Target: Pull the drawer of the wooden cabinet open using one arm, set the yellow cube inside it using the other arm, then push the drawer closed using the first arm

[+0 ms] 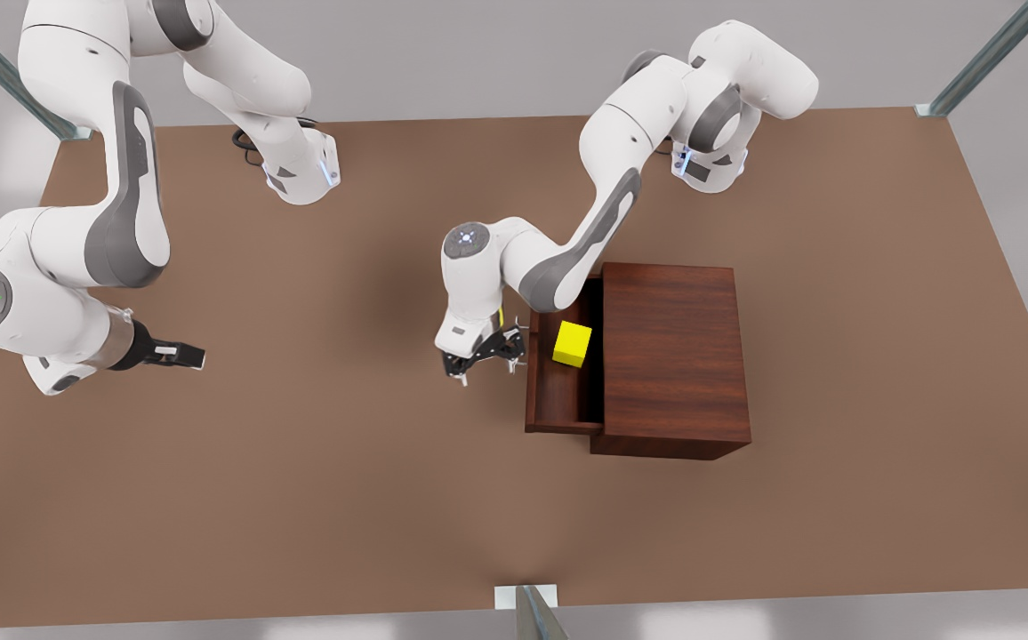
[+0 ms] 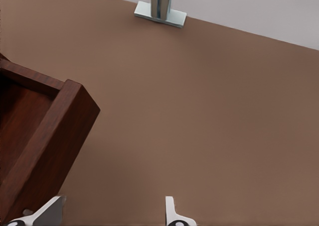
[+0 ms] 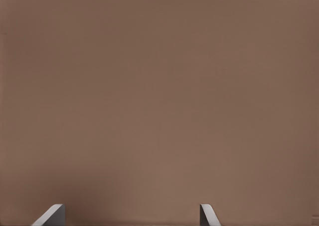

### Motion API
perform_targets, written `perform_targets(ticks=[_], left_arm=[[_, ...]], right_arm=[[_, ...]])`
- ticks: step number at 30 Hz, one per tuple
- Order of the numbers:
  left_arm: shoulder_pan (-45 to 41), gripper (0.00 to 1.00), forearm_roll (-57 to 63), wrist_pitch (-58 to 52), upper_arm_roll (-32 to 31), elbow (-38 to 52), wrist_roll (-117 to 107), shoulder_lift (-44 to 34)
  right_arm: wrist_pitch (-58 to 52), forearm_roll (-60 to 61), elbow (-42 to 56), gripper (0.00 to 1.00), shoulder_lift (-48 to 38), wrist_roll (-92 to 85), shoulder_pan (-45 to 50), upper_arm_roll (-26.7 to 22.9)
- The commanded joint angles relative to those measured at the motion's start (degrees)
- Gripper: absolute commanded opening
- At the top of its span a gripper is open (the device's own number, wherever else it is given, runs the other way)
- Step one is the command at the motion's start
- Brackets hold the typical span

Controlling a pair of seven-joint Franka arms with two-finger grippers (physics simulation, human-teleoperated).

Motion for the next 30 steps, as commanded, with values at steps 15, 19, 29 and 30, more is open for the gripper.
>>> perform_targets(ticks=[15,19,29,30], left_arm=[[-0.3,1.00,0.7,-3.3,-0.1,-2.0,-2.4,0.5],[-1.2,1.00,1.9,-3.3,-0.1,-3.4,-2.3,0.4],[-3.8,1.00,2.0,-3.5,0.0,-4.9,-5.0,0.1],[-3.8,1.00,2.0,-3.5,0.0,-4.9,-4.9,-0.1]], right_arm=[[0.0,-0.1,0.0,1.00,0.1,-5.5,0.1,0.0],[0.0,-0.1,0.0,1.00,0.1,-5.5,0.1,0.0],[0.0,-0.1,0.0,1.00,0.2,-5.5,0.1,0.0],[0.0,-0.1,0.0,1.00,0.2,-5.5,0.1,0.0]])
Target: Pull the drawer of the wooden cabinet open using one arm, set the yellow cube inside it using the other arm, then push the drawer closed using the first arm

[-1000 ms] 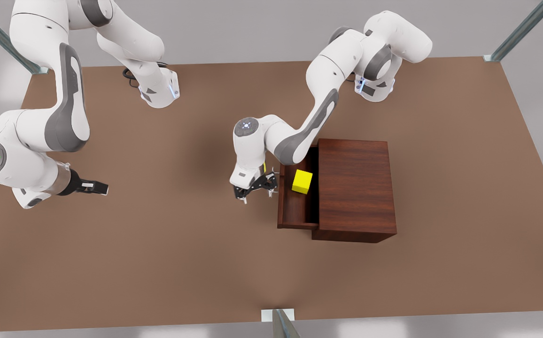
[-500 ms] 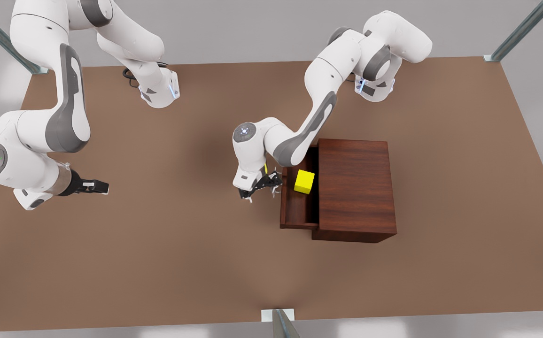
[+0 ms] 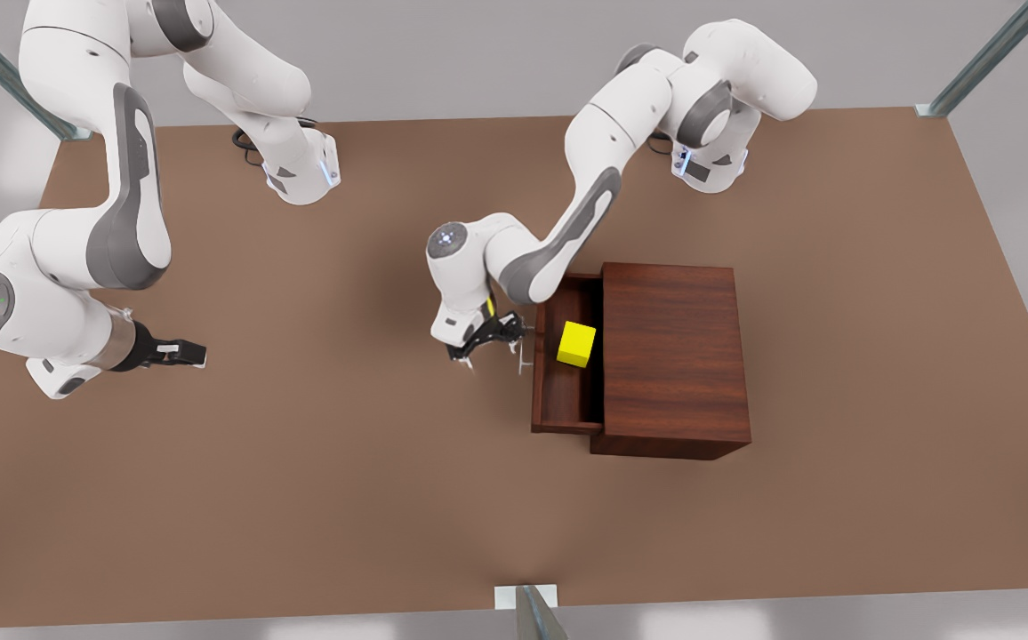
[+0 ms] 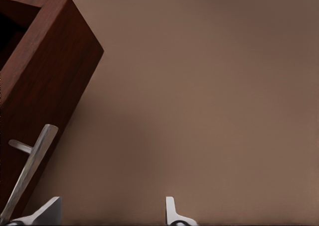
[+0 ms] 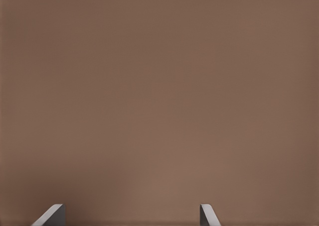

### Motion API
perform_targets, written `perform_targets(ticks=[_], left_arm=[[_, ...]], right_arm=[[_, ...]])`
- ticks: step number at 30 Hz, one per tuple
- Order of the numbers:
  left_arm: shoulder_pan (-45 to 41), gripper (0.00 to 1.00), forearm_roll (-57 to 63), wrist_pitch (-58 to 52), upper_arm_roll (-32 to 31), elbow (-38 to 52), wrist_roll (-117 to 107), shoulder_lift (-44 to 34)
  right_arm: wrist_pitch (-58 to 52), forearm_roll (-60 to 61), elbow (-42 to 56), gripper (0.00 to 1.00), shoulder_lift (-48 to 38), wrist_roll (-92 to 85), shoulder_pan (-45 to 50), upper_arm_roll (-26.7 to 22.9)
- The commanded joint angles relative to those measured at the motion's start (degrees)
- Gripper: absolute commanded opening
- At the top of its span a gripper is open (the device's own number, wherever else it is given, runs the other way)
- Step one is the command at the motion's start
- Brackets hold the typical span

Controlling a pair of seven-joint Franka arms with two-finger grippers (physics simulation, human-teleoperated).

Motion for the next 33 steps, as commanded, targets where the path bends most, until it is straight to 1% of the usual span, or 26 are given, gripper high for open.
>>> perform_targets(ticks=[1,5,17,28,33], left_arm=[[-0.1,1.00,0.1,-2.2,0.1,0.4,-2.1,-0.3],[0.3,1.00,-0.3,-3.6,0.2,0.6,1.2,-1.6],[2.8,1.00,-0.3,-3.7,0.2,-0.2,4.1,-1.7],[5.4,1.00,-0.7,-3.7,0.2,-4.3,5.9,-4.2],[7.6,1.00,-2.1,-6.2,0.2,-4.5,8.1,-4.7]], right_arm=[[0.0,0.0,0.0,1.00,-0.1,-1.0,0.0,0.0],[0.0,0.0,0.0,1.00,-0.1,-1.0,0.0,0.0],[0.0,0.0,0.0,1.00,0.2,-1.0,0.0,0.0],[0.0,0.0,0.0,1.00,0.2,-1.0,0.0,0.0],[0.0,0.0,0.0,1.00,0.2,-1.0,0.0,0.0]])
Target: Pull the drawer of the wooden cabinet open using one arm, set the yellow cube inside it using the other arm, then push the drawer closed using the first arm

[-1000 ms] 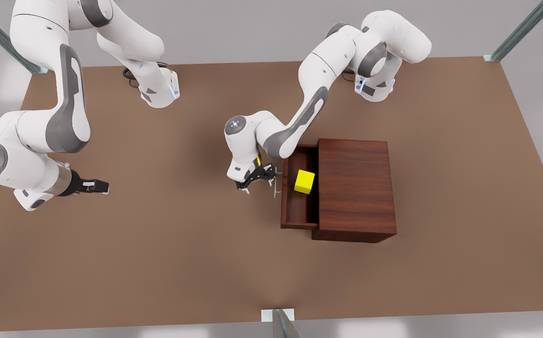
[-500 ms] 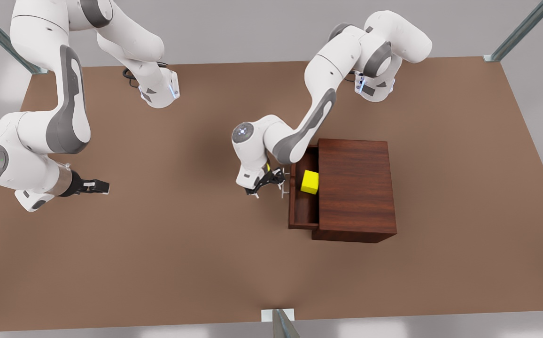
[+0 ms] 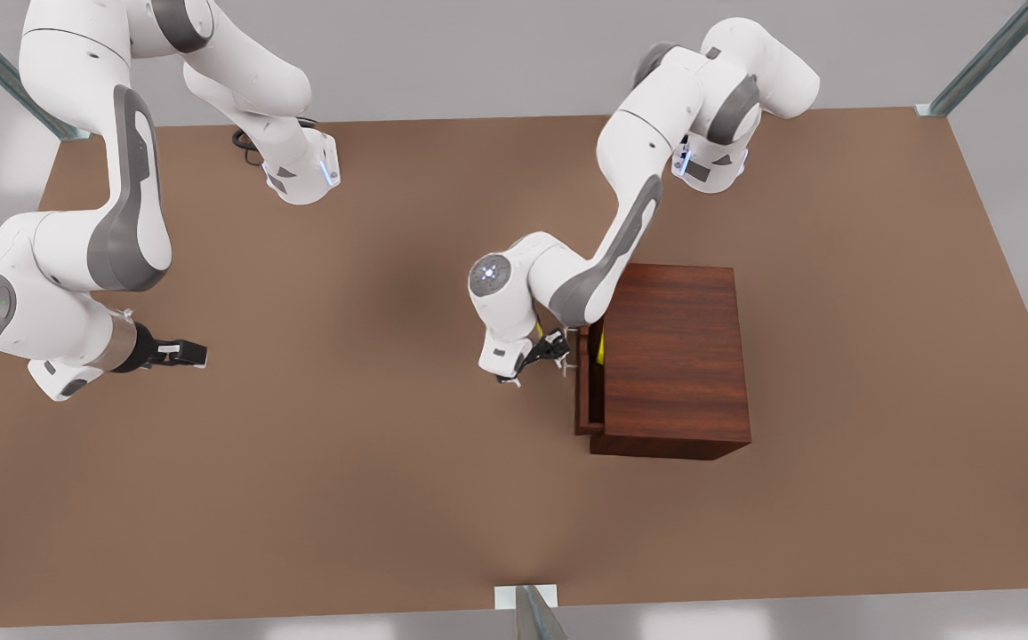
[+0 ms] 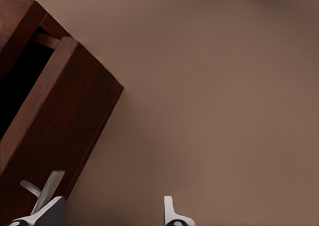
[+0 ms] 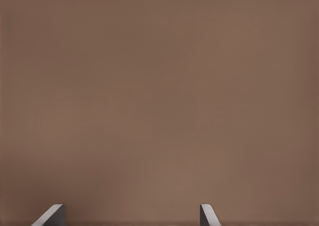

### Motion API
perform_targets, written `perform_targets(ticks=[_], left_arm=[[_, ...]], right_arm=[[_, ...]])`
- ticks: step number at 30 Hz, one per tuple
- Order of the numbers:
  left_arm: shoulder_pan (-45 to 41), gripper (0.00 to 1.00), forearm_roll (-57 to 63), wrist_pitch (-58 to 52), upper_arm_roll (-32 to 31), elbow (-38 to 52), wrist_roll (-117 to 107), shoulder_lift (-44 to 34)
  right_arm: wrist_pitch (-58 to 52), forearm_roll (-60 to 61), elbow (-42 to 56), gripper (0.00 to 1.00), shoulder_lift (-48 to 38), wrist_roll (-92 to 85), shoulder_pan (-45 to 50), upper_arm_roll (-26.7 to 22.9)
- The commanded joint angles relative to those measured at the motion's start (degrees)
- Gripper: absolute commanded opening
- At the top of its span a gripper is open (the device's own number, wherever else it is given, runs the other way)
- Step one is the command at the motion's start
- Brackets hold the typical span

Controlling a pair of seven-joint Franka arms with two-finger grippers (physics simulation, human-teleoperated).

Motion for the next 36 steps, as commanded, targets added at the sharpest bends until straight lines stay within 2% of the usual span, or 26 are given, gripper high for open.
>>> perform_targets(ticks=[1,18,19,21,22,23,24,25,26,27,28,29,36], left_arm=[[0.8,1.00,-0.7,-2.4,0.0,0.0,4.0,-0.1],[3.7,1.00,-3.9,-7.6,0.2,0.9,8.0,-1.5],[5.2,1.00,-6.4,-10.8,0.2,1.3,9.8,-4.4],[11.9,1.00,-14.0,-25.2,0.2,1.3,23.1,-16.7],[14.2,1.00,-14.1,-32.9,0.2,2.6,27.7,-20.9],[18.3,1.00,-14.7,-35.8,0.3,2.1,41.5,-24.0],[27.3,1.00,-21.0,-34.8,0.2,-2.4,64.7,-27.4],[32.5,1.00,-24.0,-27.5,0.1,-11.8,72.2,-32.5],[32.6,1.00,-23.6,-10.9,0.3,-30.5,72.3,-43.4],[32.5,1.00,-18.1,-9.1,0.5,-28.9,71.9,-43.8],[32.8,1.00,-17.0,-18.6,0.7,-21.5,69.7,-40.7],[33.7,1.00,-19.9,-18.1,0.8,-21.8,69.0,-39.8],[33.2,1.00,-19.9,-17.2,0.8,-21.8,69.1,-39.3]], right_arm=[[0.0,0.0,0.0,1.00,-0.1,-0.2,0.0,0.0],[0.0,0.0,0.1,1.00,-0.1,-0.3,0.0,0.0],[0.0,0.0,0.0,1.00,-0.1,-0.3,0.0,0.0],[0.0,0.0,0.0,1.00,-0.1,-0.3,0.0,0.0],[0.0,0.0,0.0,1.00,-0.1,-0.3,0.0,0.0],[0.0,0.0,0.0,1.00,-0.1,-0.3,0.0,0.0],[0.0,0.0,0.1,1.00,-0.1,-0.3,0.0,0.0],[0.0,0.0,0.1,1.00,-0.1,-0.3,0.0,0.0],[0.0,0.0,0.1,1.00,-0.1,-0.3,0.0,0.0],[0.0,0.0,0.1,1.00,-0.1,-0.4,0.0,0.0],[0.0,0.0,0.1,1.00,-0.1,-0.4,0.0,0.0],[0.0,0.0,0.1,1.00,-0.1,-0.4,0.0,0.0],[0.0,0.0,0.1,1.00,-0.1,-0.4,-0.1,0.0]])
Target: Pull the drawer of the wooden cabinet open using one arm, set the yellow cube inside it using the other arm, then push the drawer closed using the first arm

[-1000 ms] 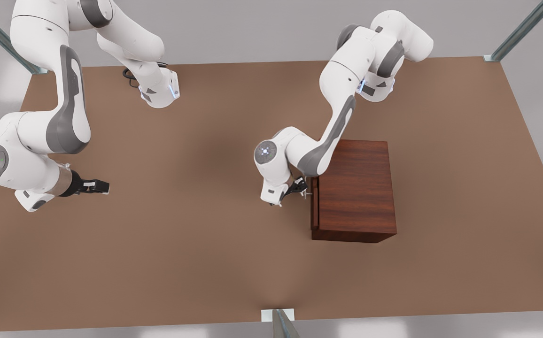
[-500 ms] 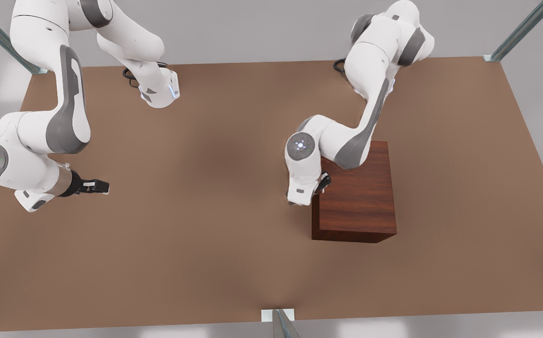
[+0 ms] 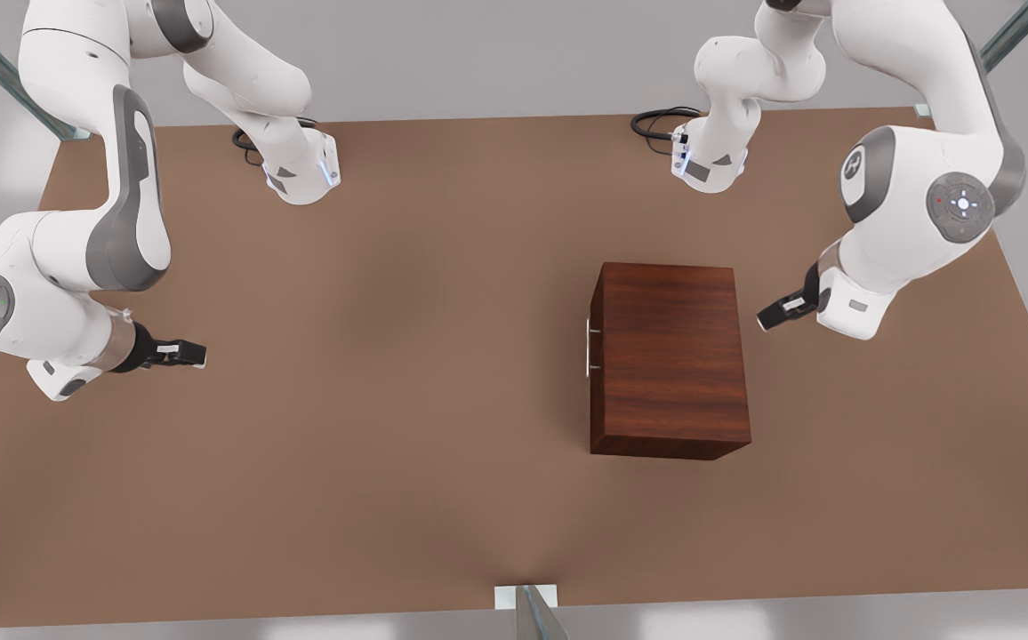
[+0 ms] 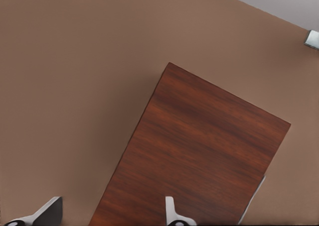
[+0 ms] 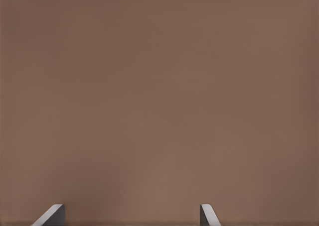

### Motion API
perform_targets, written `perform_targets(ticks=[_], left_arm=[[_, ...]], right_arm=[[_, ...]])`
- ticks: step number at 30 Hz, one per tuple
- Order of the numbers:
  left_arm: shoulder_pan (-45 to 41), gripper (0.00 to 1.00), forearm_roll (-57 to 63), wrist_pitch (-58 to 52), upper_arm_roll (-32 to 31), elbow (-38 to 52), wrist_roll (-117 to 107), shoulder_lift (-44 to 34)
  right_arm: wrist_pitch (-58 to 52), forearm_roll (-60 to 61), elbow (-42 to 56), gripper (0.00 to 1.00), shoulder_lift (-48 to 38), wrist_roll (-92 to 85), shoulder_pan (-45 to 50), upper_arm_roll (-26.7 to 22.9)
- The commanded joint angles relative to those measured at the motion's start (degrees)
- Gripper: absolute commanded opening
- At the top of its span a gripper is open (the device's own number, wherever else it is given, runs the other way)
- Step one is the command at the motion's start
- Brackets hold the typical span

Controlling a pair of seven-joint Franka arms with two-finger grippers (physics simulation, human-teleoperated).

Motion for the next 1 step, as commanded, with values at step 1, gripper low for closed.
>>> perform_targets(ticks=[1], left_arm=[[0.0,1.00,-0.3,0.2,0.0,0.0,28.1,0.1]], right_arm=[[0.0,0.0,0.0,1.00,-0.1,-0.1,0.0,0.0]])
